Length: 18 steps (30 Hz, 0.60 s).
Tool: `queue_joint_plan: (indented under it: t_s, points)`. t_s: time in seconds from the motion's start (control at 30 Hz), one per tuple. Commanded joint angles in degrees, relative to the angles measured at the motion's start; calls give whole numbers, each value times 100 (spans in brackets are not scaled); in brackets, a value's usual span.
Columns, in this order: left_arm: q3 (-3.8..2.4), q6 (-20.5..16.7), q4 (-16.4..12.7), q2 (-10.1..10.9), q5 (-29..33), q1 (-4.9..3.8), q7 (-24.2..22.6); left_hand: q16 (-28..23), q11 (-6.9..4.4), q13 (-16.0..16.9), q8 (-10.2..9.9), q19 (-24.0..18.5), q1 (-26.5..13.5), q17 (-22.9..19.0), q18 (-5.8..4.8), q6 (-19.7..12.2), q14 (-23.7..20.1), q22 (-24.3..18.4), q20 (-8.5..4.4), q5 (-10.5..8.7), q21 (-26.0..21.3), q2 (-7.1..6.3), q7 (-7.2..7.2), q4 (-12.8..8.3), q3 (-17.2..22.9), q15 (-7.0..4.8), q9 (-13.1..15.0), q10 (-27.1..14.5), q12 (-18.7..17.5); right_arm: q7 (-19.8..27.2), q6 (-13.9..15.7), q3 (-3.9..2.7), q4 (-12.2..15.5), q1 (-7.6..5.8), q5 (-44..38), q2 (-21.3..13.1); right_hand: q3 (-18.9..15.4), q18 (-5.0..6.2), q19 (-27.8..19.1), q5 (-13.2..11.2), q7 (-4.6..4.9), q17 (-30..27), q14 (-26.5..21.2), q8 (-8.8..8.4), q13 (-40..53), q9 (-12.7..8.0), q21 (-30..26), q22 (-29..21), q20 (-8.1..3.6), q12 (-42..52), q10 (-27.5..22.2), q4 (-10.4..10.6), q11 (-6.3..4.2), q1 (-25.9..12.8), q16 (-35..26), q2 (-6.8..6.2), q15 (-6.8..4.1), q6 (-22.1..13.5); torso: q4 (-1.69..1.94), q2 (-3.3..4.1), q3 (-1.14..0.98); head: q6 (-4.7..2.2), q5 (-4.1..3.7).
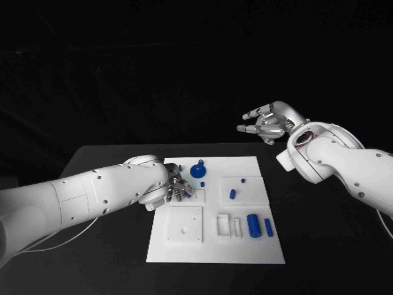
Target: Assemble the parts on the task board
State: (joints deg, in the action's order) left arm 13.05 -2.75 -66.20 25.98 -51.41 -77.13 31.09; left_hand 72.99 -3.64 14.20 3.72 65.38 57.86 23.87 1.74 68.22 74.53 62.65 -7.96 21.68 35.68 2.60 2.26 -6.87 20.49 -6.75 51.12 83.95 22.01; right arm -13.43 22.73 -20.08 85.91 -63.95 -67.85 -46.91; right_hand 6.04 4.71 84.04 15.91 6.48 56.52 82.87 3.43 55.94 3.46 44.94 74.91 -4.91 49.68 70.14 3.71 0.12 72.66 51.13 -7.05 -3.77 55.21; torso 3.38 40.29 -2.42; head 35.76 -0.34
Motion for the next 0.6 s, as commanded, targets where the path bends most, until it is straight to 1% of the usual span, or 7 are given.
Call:
queue_joint_plan:
  t_s: [0.03,0.1,0.17,0.2,0.33,0.4,0.6]
  points:
    - [-2,106,9,-27,-110,11,-62,-13,-4,2,15,49,60,1,-98,320,-11,164,9,-4,-173,28,-295,-545,541,-6,654,90,28,-42,-33,-5,2,1,53,-1,1,53,121,-80,6,0,5,6,-21,6,-18,532,-14,11,-19,102,-4,-87,7,11,-25,29,2,3,-2,0,-24]
    - [-1,101,16,-30,-133,16,-75,-23,-3,-11,18,90,99,-2,-105,318,-12,293,9,-12,-289,10,-293,-505,530,-4,626,91,20,-48,-48,-5,-1,1,65,-1,2,54,121,-95,7,-4,3,6,-29,6,-21,532,-13,7,-25,133,-3,-82,-2,9,-24,27,-6,8,-6,-4,-19]
    - [0,98,24,-35,-153,19,-83,-23,-3,-11,18,91,99,-2,-105,318,-12,293,9,-12,-290,10,-293,-505,530,-4,626,91,20,-53,-60,-5,-3,1,72,1,1,54,121,-102,7,-5,3,6,-30,6,-21,532,-13,8,-25,140,-3,-83,-3,9,-23,27,-9,3,-6,4,-16]
    - [0,101,27,-37,-159,21,-86,-31,-3,-17,16,141,105,-4,-107,317,-2,426,9,-12,-414,3,-297,-487,536,-6,625,97,21,-54,-63,-5,-3,1,74,2,0,54,122,-112,6,-6,2,7,-29,7,-21,532,-13,11,-24,150,-4,-83,-5,8,-23,31,-10,2,-7,8,-16]
    - [2,129,27,-41,-172,27,-89,-31,-3,-17,16,141,105,-4,-107,317,-2,426,9,-12,-414,3,-297,-487,536,-6,625,97,21,-57,-73,-5,-4,0,81,1,0,54,122,-112,6,-6,2,7,-29,7,-21,532,-13,11,-24,150,-4,-83,-5,8,-23,31,5,-2,-4,29,-31]
    - [2,137,27,-43,-174,28,-88,-31,-4,-24,15,273,113,5,-120,318,-5,783,8,-19,-770,3,-292,-494,537,-5,610,95,19,-57,-77,-5,-5,0,83,3,-4,55,121,-111,6,-10,2,6,-37,6,-32,530,-13,7,-27,168,-2,-79,-13,3,-23,27,7,-1,-5,28,-36]
    - [2,128,44,-53,-176,33,-85,-31,-4,-24,15,273,113,5,-120,318,-5,783,8,-19,-770,3,-292,-494,537,-5,610,95,19,-60,-87,-5,-5,0,87,5,-4,55,121,-111,6,-11,2,6,-37,6,-32,530,-13,7,-27,169,-2,-79,-14,2,-23,26,3,-9,-5,26,-45]
